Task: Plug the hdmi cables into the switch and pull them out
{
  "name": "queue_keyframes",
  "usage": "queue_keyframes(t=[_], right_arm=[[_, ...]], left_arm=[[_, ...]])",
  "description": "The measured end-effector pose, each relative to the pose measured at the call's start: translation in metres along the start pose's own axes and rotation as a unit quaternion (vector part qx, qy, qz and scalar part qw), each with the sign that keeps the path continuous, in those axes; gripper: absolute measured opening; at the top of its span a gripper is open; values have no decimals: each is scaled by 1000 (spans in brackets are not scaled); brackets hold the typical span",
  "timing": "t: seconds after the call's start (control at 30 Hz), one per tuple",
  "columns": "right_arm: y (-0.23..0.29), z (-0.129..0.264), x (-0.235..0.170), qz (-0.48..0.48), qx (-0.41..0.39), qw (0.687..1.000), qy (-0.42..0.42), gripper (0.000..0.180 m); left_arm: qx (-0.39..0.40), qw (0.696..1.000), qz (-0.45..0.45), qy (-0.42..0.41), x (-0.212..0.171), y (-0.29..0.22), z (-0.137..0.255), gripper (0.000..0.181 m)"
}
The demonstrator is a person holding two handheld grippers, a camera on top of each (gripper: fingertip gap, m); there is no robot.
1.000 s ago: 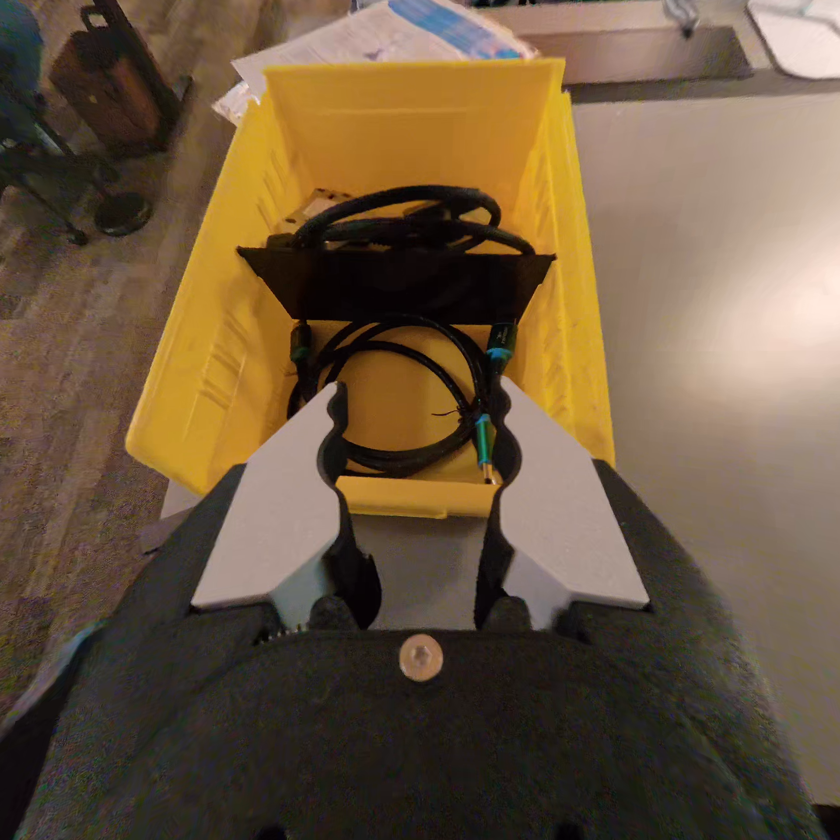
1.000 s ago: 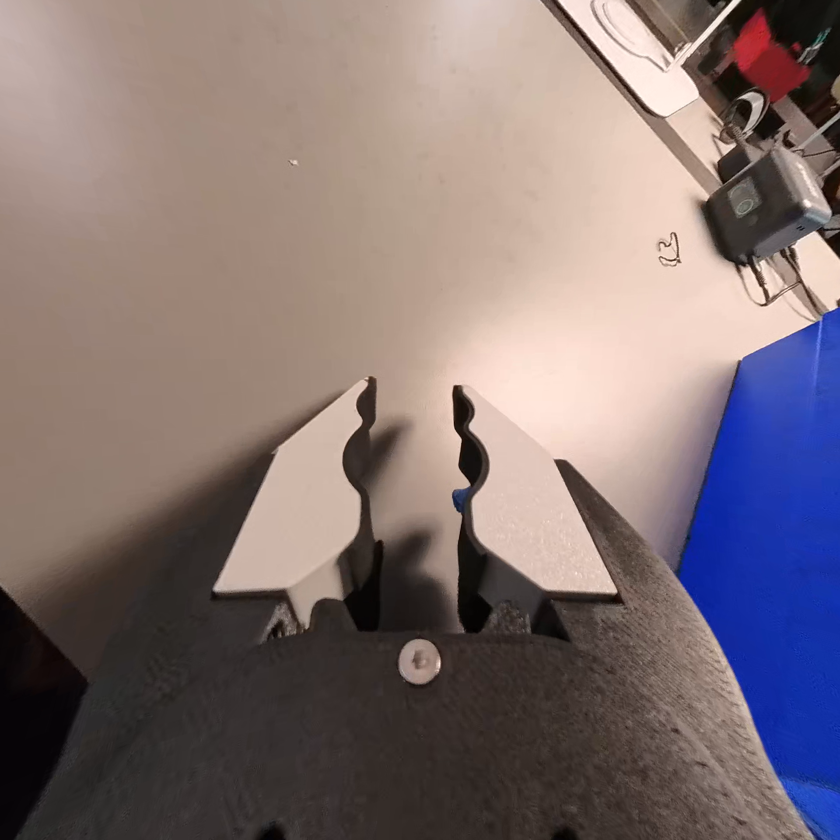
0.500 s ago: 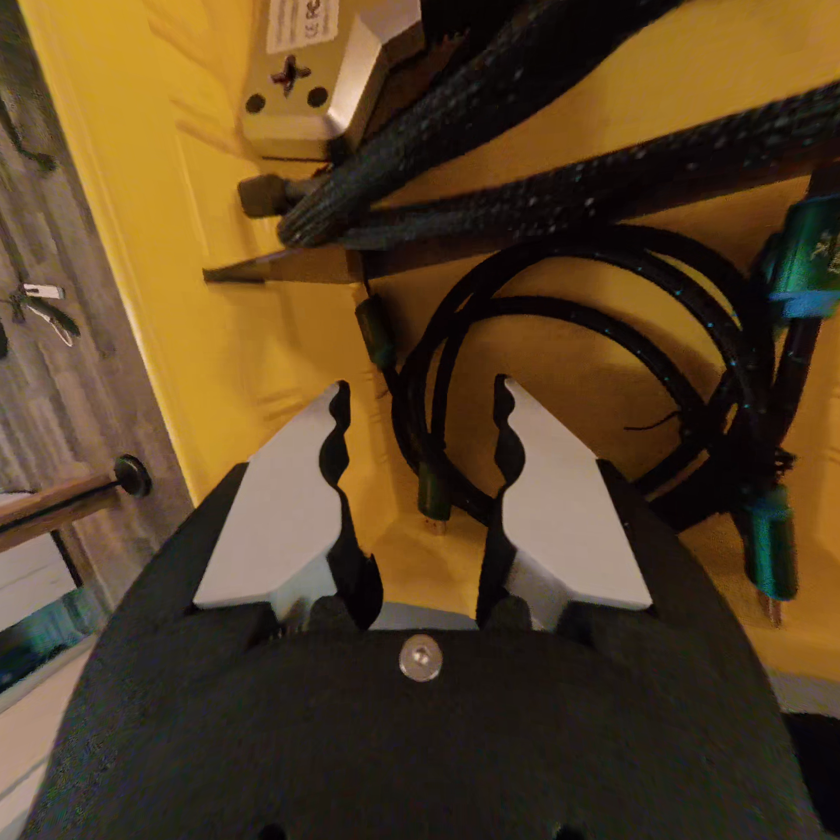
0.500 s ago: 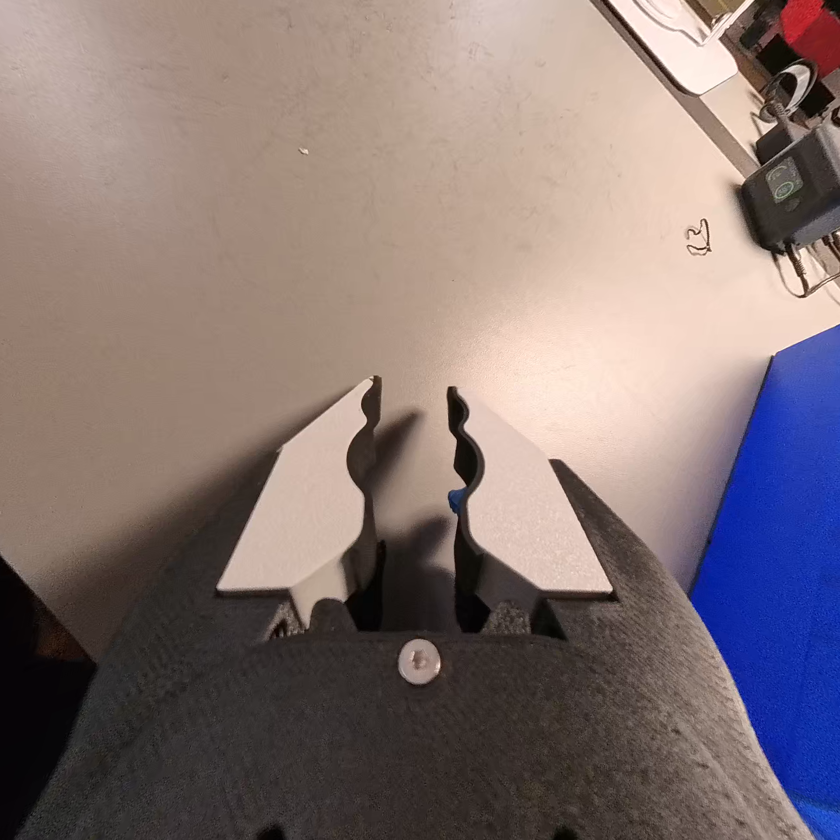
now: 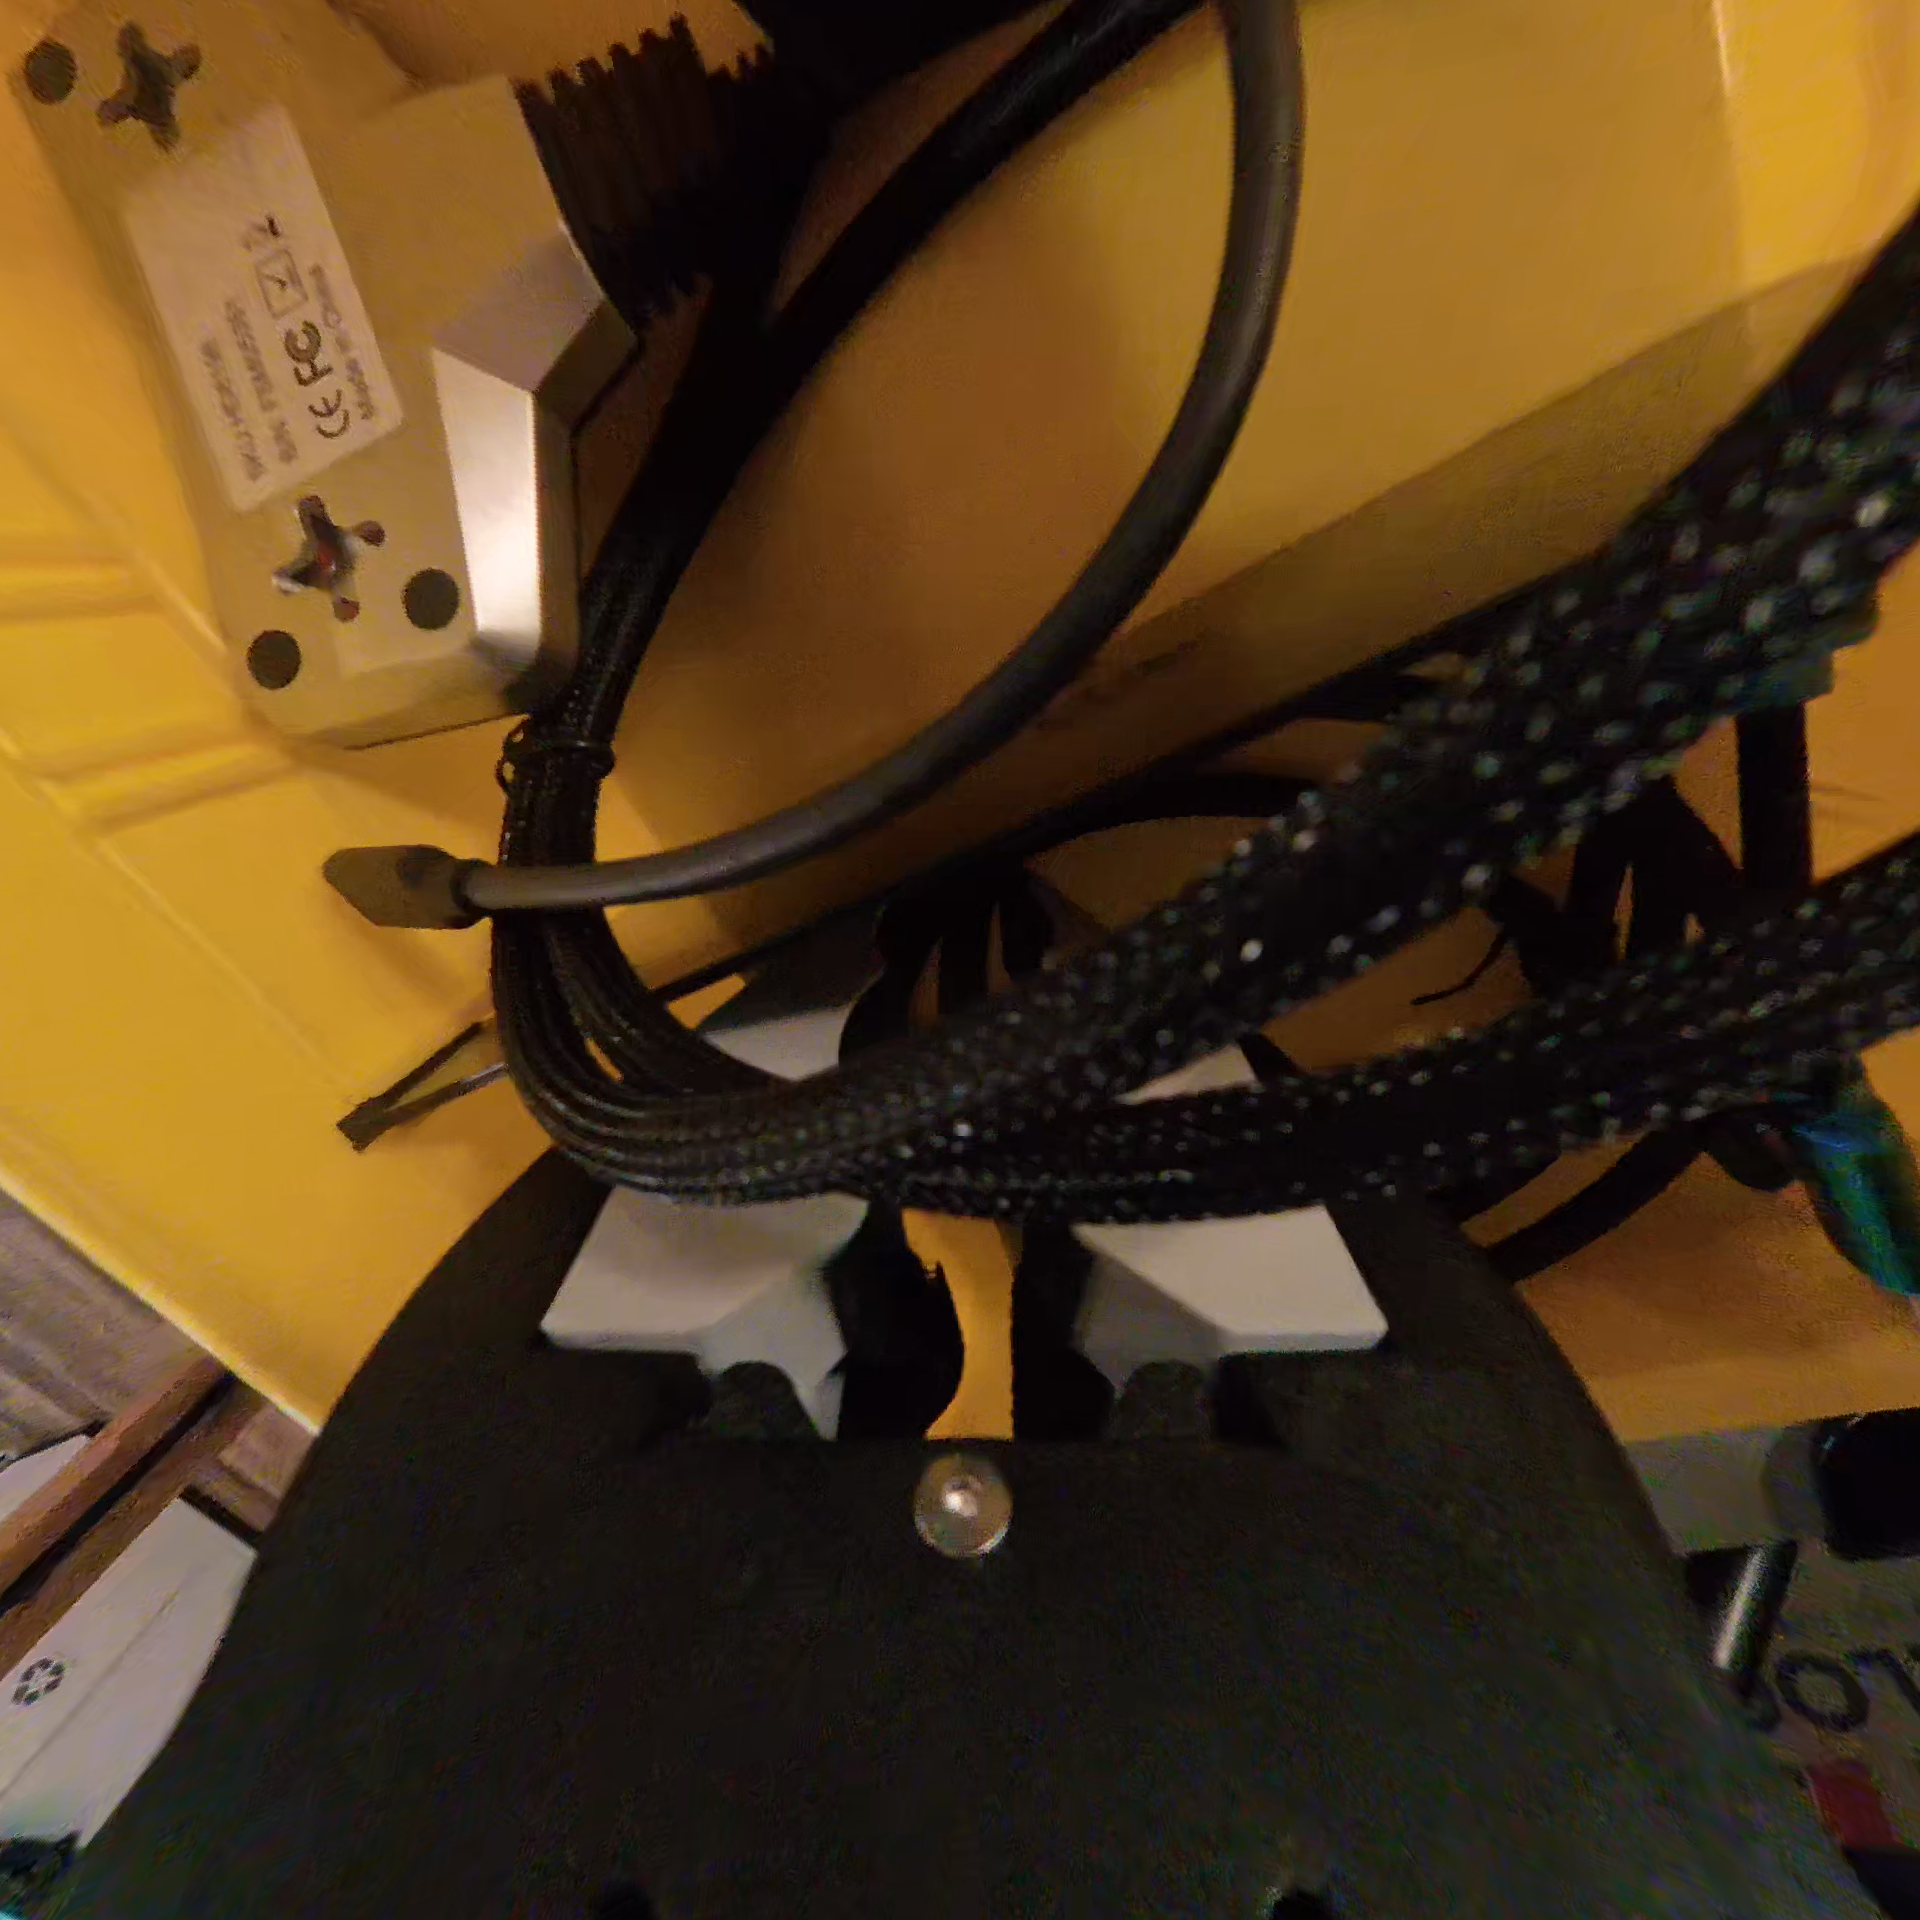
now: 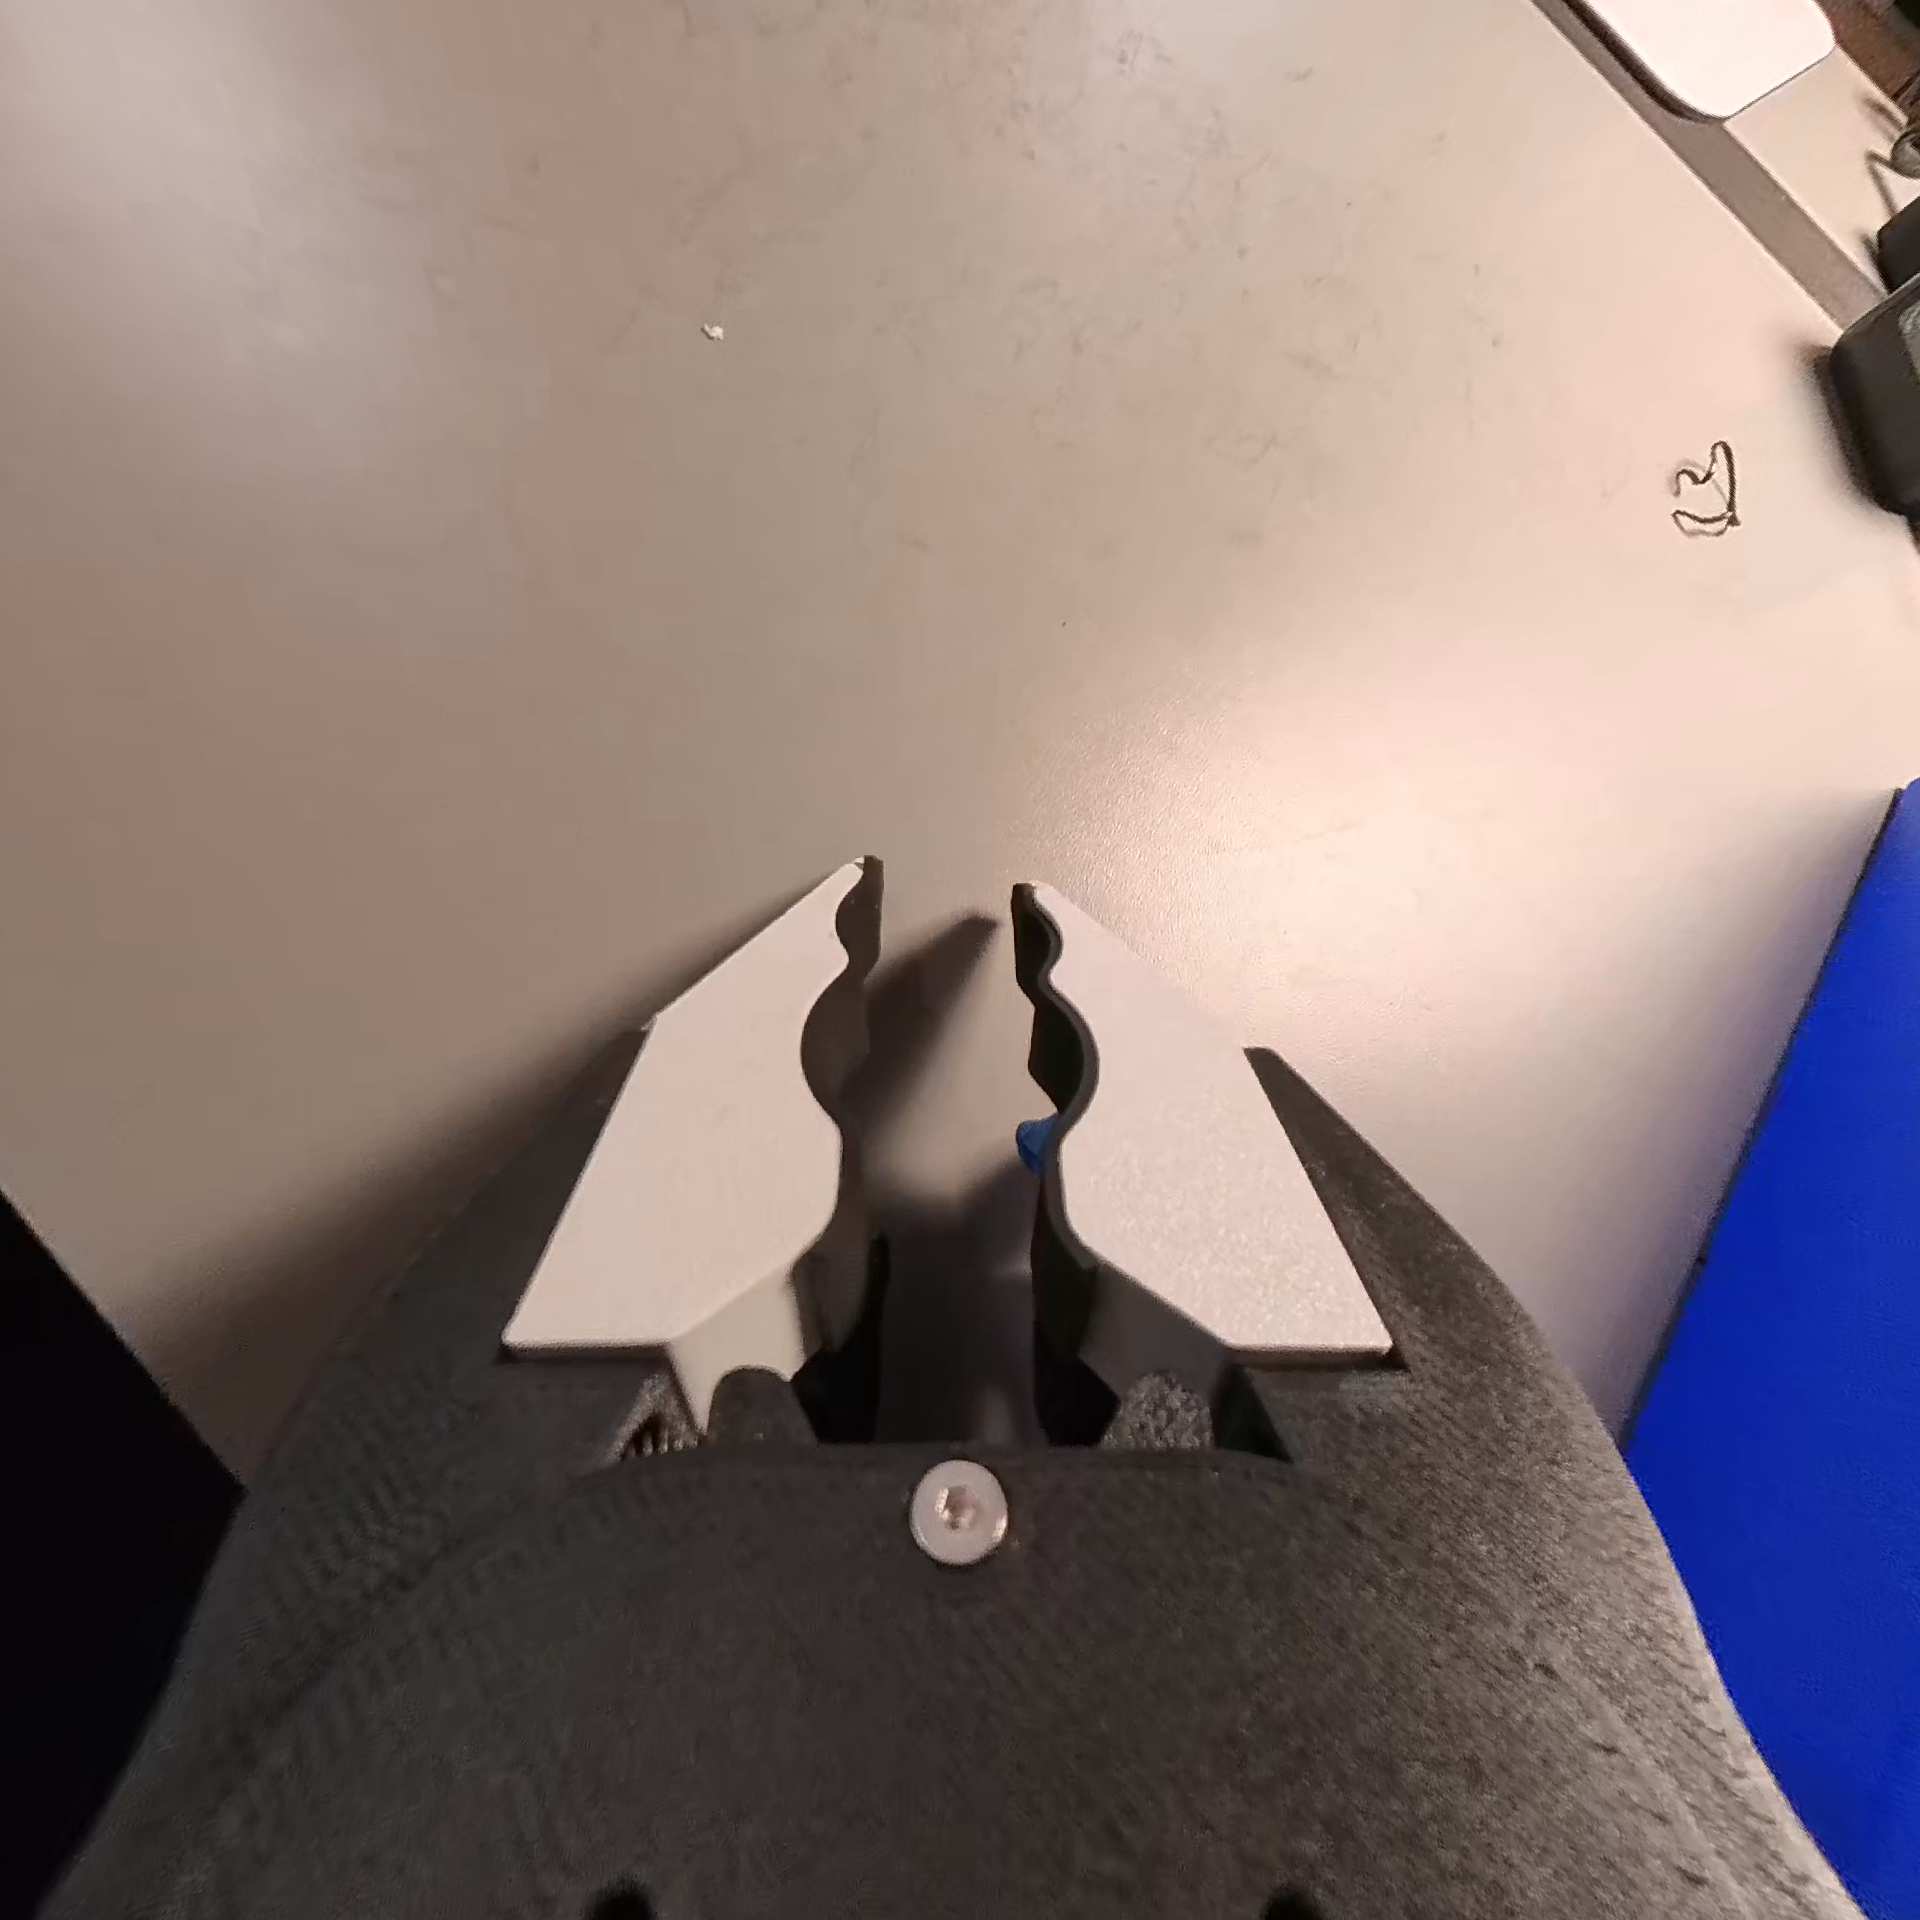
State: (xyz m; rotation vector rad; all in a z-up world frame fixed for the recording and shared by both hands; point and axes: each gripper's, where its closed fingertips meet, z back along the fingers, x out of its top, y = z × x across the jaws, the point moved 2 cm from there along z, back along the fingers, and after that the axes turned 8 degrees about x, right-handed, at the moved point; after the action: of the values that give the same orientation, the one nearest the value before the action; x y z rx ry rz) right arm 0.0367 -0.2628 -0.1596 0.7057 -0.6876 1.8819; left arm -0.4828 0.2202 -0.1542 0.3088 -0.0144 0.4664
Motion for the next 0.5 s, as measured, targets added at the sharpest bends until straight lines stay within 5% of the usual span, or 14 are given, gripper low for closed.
queue_keyframes(t=[0.23,0.5], right_arm=[[-1,-3,2,-2,10,1000,1,28],[0,-2,2,-3,23,1000,-5,28]], left_arm=[[88,995,-28,-28,-2,9,30,10],[261,963,-25,-65,0,28,170,8]])
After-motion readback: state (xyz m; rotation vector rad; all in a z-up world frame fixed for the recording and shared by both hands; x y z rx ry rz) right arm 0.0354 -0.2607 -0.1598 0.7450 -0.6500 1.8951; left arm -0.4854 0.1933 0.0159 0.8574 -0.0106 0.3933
